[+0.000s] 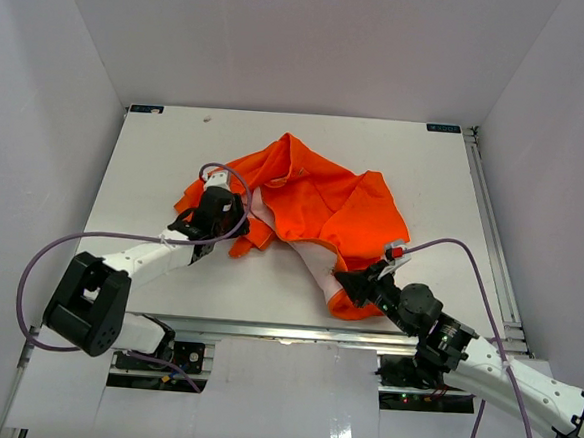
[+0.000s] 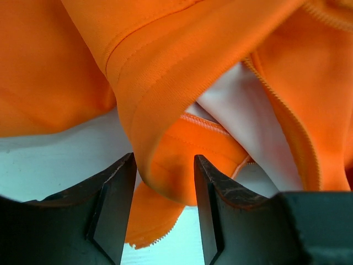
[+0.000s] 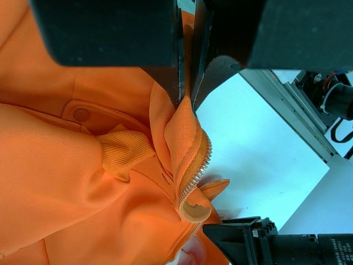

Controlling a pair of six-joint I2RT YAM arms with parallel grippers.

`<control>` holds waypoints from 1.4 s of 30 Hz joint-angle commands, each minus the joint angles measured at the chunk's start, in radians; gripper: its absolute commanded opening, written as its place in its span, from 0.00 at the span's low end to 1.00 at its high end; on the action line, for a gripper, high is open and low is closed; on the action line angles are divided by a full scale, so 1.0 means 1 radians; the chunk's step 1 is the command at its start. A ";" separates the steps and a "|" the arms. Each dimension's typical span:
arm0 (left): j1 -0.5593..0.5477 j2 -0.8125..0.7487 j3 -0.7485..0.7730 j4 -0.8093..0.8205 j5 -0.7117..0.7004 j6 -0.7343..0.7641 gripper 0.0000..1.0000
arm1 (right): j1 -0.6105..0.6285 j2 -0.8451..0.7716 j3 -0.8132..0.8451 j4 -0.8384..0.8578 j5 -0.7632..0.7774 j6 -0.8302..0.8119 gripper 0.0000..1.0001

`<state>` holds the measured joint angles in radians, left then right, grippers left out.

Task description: Zip up the jacket

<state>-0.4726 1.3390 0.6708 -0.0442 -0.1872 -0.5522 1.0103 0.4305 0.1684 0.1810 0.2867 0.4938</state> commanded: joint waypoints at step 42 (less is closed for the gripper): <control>0.124 0.267 0.918 -0.395 0.459 0.250 0.64 | 0.002 0.114 0.021 0.110 0.001 -0.014 0.08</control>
<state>-0.3741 1.4792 1.4303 -0.3163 0.0226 -0.3792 1.0103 0.4843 0.1680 0.1957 0.2891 0.4900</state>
